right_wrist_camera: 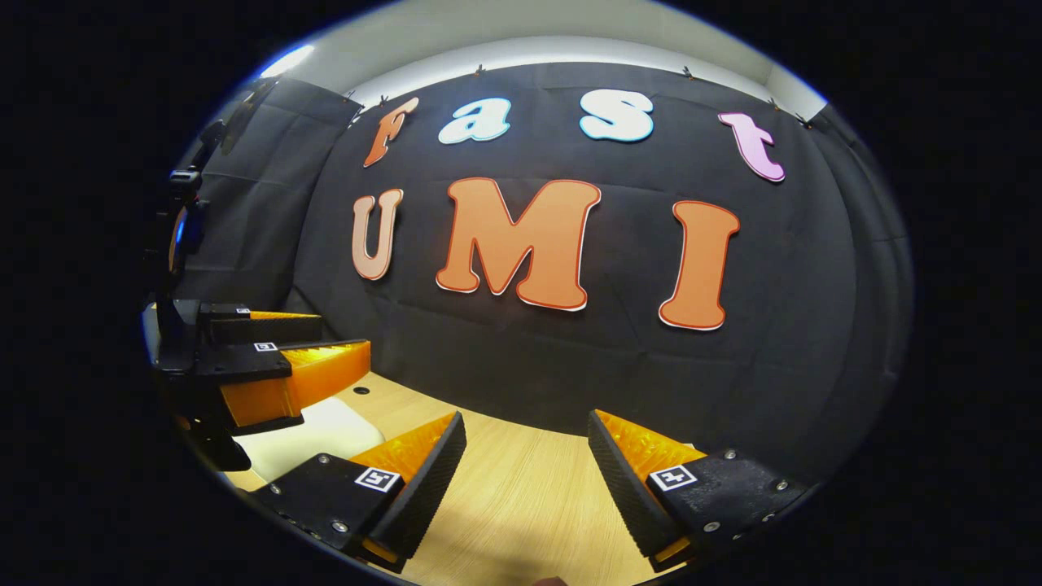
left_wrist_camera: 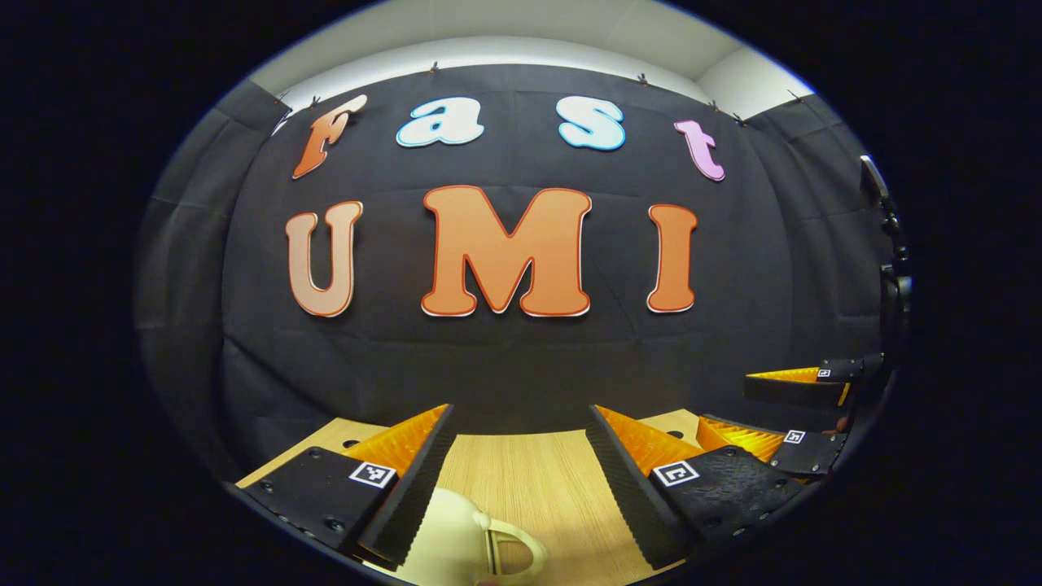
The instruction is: First open the suitcase, pack the skin care products into it, and then close the suitcase.
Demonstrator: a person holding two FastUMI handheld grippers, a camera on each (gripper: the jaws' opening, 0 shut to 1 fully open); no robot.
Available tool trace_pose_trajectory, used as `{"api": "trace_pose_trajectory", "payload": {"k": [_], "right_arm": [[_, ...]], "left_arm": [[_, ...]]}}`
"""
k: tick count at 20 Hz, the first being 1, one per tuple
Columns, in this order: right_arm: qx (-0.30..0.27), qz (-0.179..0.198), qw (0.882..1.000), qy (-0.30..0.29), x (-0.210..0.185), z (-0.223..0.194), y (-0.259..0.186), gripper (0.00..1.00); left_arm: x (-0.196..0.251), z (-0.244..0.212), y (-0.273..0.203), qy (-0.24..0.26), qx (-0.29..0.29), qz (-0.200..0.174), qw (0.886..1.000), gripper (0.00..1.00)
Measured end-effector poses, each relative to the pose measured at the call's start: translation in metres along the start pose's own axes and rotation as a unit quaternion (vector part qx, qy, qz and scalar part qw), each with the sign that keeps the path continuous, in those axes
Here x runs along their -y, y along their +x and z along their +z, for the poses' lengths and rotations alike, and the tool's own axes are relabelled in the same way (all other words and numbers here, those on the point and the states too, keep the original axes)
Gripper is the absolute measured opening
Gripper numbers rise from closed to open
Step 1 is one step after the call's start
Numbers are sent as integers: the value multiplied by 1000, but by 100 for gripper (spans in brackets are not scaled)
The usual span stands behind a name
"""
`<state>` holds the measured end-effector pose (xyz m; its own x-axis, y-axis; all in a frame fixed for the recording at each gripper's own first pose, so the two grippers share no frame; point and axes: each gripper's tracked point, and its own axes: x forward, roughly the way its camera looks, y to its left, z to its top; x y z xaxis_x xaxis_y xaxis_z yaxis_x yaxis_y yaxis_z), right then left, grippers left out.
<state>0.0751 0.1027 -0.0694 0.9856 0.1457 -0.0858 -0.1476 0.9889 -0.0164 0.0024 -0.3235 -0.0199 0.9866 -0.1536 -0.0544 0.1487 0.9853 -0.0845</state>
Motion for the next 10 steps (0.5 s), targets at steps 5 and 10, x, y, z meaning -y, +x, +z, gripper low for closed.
{"api": "trace_pose_trajectory", "payload": {"k": [5, 10], "right_arm": [[0, -22, 1000, 6, 6, 5, -5, 95], [-3, -48, 999, 3, 13, 6, -11, 96]], "left_arm": [[11, 3, 17, 30, -7, -38, 999, 99], [23, 5, 22, 37, -3, -70, 997, 98]]}}
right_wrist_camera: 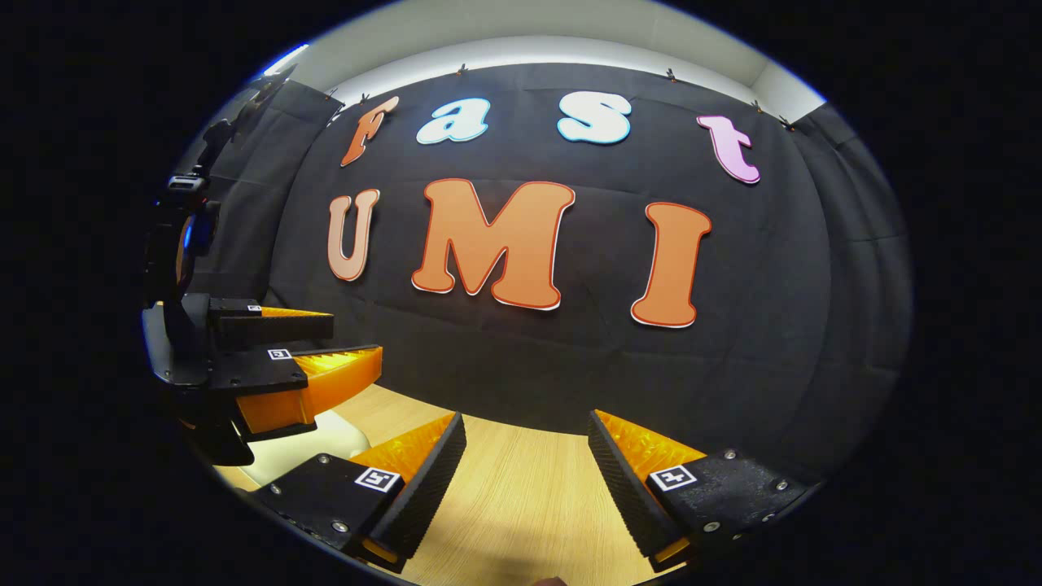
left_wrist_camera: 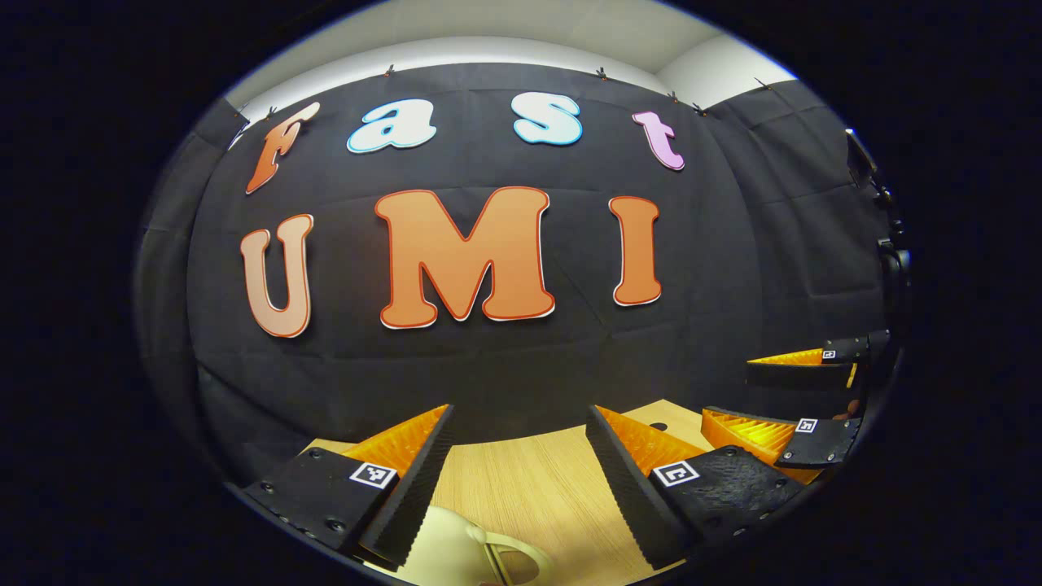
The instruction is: First open the suitcase, pack the skin care products into it, and then close the suitcase.
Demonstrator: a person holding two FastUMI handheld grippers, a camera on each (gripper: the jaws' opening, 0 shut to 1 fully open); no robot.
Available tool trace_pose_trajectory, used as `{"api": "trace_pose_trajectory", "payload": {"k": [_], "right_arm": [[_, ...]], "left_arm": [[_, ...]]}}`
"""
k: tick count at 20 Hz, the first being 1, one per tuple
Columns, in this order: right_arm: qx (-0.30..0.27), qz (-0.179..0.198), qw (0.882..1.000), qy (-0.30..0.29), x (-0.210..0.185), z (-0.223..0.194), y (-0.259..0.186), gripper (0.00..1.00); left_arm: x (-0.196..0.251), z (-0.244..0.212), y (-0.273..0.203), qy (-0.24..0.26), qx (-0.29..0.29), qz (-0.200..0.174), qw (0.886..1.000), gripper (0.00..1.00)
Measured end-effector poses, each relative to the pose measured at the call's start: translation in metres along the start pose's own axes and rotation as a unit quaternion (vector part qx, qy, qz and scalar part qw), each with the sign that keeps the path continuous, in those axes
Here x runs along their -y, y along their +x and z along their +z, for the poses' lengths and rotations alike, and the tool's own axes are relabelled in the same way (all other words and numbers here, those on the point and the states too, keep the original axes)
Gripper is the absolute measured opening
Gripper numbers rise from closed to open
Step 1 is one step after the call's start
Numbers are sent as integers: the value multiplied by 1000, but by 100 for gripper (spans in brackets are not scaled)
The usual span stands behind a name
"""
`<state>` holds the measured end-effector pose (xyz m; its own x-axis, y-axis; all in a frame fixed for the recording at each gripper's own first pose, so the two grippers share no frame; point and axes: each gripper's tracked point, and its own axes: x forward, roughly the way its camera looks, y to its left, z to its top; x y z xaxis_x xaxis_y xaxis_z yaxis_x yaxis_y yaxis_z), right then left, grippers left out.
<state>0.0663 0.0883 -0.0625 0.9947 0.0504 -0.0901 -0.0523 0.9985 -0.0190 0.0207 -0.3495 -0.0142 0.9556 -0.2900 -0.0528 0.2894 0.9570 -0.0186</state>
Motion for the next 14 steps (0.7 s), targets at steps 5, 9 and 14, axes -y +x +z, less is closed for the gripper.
{"api": "trace_pose_trajectory", "payload": {"k": [5, 9, 14], "right_arm": [[3, -15, 1000, -3, 7, 2, -3, 96], [7, -20, 1000, 8, 14, 2, -4, 95], [12, -19, 1000, 10, 21, 2, -2, 96]], "left_arm": [[-3, -3, 6, -1, -4, -4, 1000, 98], [3, -6, 4, -13, -8, -1, 1000, 98], [0, -9, -1, -26, -14, 16, 999, 99]]}}
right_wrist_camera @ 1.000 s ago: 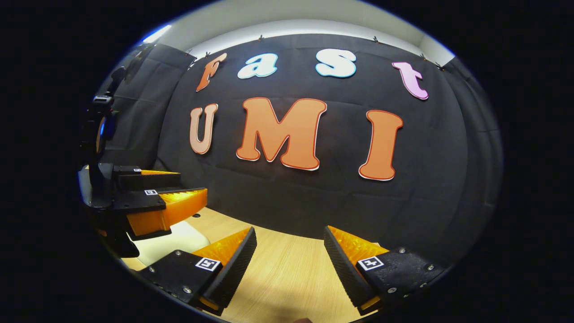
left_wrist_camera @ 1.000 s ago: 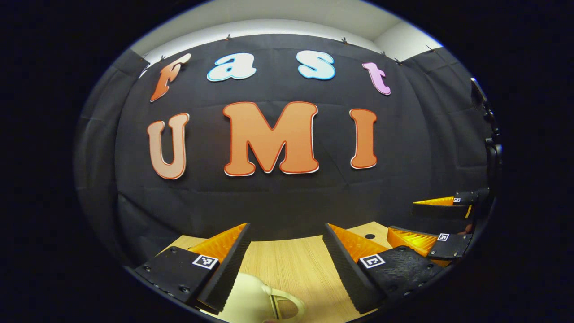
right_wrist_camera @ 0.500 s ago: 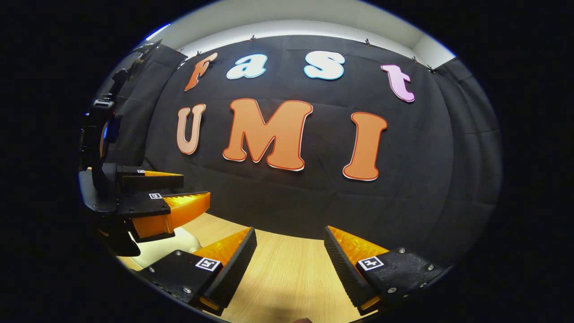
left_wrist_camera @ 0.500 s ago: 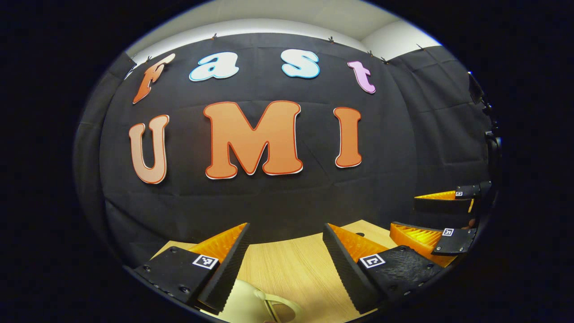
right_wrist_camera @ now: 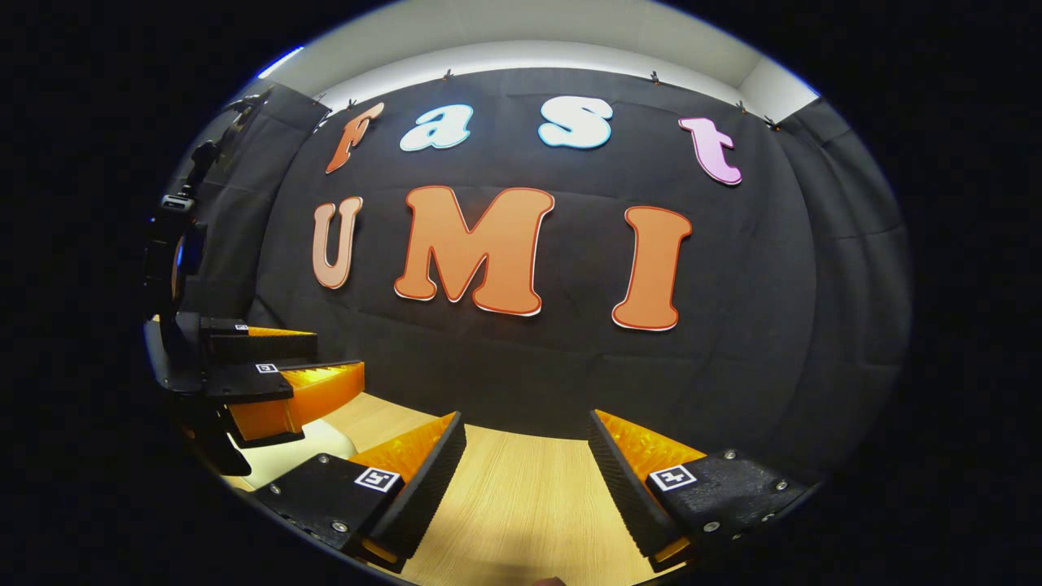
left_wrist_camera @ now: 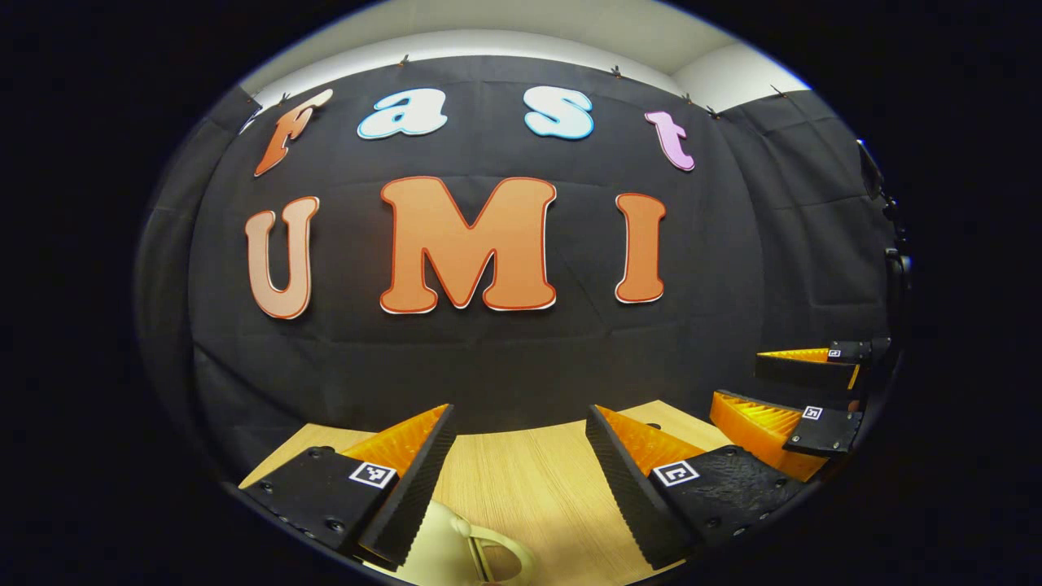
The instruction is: First open the suitcase, pack the skin care products into it, and then close the suitcase.
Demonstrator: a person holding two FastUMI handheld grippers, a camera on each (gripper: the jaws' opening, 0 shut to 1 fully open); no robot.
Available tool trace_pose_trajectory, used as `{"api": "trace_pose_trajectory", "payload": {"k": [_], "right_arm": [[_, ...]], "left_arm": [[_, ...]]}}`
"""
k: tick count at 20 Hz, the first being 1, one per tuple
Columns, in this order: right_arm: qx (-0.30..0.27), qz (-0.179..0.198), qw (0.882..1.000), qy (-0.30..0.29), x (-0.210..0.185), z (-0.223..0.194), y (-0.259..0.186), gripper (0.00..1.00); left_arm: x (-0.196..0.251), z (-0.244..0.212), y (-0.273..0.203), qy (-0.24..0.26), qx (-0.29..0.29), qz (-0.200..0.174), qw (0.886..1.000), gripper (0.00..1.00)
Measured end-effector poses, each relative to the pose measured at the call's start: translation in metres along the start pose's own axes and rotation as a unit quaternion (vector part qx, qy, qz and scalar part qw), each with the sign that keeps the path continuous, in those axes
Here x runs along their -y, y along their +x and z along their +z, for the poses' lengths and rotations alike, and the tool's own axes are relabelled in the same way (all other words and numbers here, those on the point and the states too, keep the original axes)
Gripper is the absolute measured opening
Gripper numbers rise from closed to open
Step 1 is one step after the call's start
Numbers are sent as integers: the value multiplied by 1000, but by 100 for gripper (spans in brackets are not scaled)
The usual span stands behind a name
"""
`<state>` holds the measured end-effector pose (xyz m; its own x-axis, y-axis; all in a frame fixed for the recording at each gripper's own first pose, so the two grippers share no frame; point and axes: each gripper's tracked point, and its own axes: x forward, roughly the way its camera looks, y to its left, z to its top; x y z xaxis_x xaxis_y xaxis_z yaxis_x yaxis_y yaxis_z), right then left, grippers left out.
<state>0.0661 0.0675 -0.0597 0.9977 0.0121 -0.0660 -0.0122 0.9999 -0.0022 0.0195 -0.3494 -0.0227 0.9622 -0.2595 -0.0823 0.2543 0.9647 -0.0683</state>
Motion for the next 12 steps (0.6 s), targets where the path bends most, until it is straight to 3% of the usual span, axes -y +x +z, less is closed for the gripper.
{"api": "trace_pose_trajectory", "payload": {"k": [12], "right_arm": [[9, 27, 1000, 6, 6, 1, 1, 95]], "left_arm": [[5, -4, -3, -5, -10, 27, 1000, 98]]}}
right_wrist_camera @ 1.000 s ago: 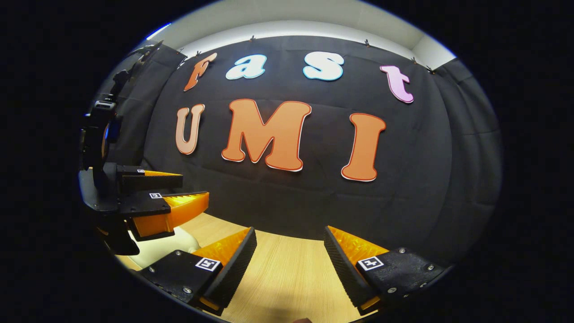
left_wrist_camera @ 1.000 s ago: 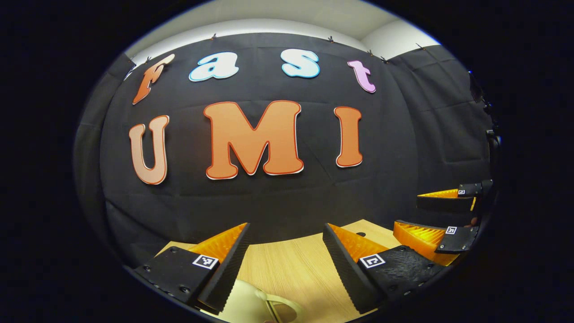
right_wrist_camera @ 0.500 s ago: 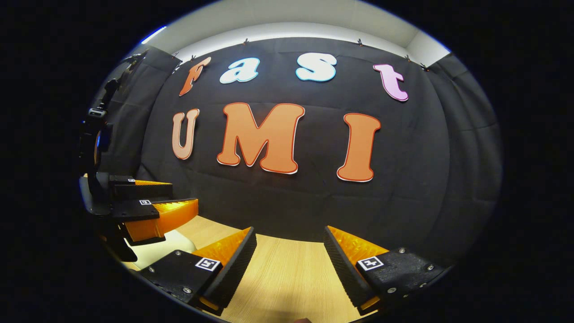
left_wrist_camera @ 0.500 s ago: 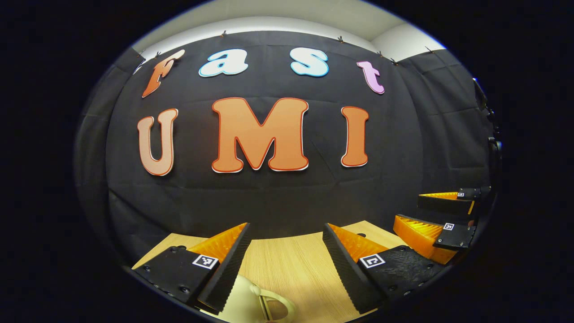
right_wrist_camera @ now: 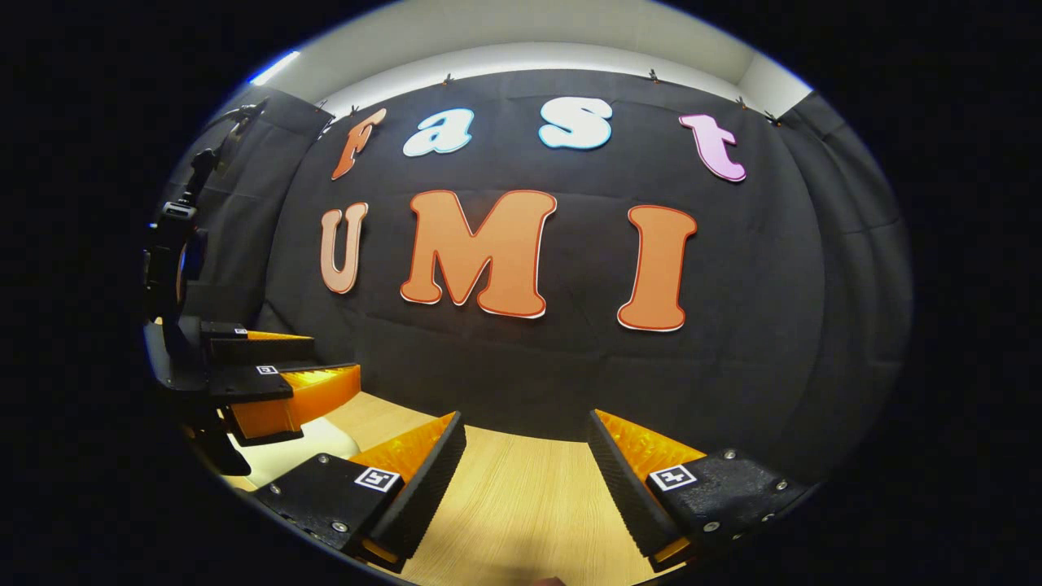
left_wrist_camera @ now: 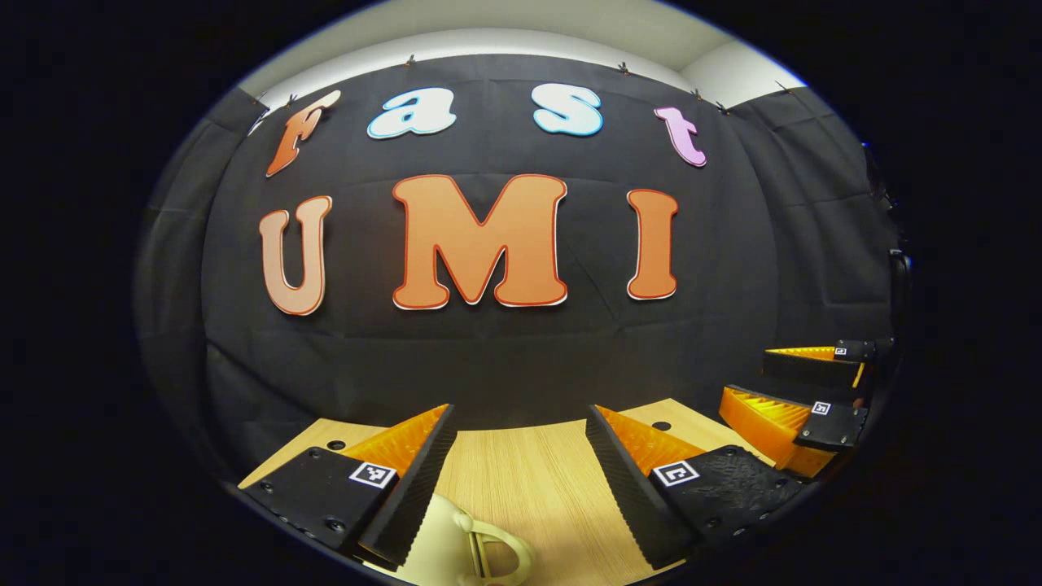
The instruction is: First open the suitcase, pack the skin care products into it, and then close the suitcase.
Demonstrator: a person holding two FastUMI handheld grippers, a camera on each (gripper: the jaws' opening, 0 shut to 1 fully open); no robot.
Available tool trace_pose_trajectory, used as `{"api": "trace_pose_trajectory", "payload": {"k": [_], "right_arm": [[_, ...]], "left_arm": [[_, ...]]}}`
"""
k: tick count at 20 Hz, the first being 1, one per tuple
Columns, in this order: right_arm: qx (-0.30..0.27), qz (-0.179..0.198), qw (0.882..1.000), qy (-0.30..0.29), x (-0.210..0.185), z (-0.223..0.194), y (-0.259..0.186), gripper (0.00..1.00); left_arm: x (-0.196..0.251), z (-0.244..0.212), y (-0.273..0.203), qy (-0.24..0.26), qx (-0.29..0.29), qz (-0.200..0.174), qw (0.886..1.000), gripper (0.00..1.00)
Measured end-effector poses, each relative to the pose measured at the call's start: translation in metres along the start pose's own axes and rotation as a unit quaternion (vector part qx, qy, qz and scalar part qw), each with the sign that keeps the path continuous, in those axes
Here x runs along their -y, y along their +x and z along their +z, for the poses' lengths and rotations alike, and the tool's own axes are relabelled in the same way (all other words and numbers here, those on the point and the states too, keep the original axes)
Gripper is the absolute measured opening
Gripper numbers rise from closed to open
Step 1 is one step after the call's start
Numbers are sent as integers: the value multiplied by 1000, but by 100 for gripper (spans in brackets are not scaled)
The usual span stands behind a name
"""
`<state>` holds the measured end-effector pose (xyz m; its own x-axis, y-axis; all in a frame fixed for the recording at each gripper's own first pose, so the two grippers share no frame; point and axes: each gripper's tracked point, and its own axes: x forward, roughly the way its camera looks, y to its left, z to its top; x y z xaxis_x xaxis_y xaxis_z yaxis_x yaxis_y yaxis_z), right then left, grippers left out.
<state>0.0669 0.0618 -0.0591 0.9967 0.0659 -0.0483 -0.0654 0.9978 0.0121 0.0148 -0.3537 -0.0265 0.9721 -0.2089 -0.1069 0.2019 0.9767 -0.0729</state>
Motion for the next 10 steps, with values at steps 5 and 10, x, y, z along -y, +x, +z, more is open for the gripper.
{"api": "trace_pose_trajectory", "payload": {"k": [5, 10], "right_arm": [[0, 18, 1000, -4, -3, -1, -2, 95], [4, 22, 1000, -7, 5, 0, -4, 95]], "left_arm": [[5, -3, -3, -4, -6, 7, 1000, 98], [9, -5, -2, -10, -6, 14, 1000, 98]]}}
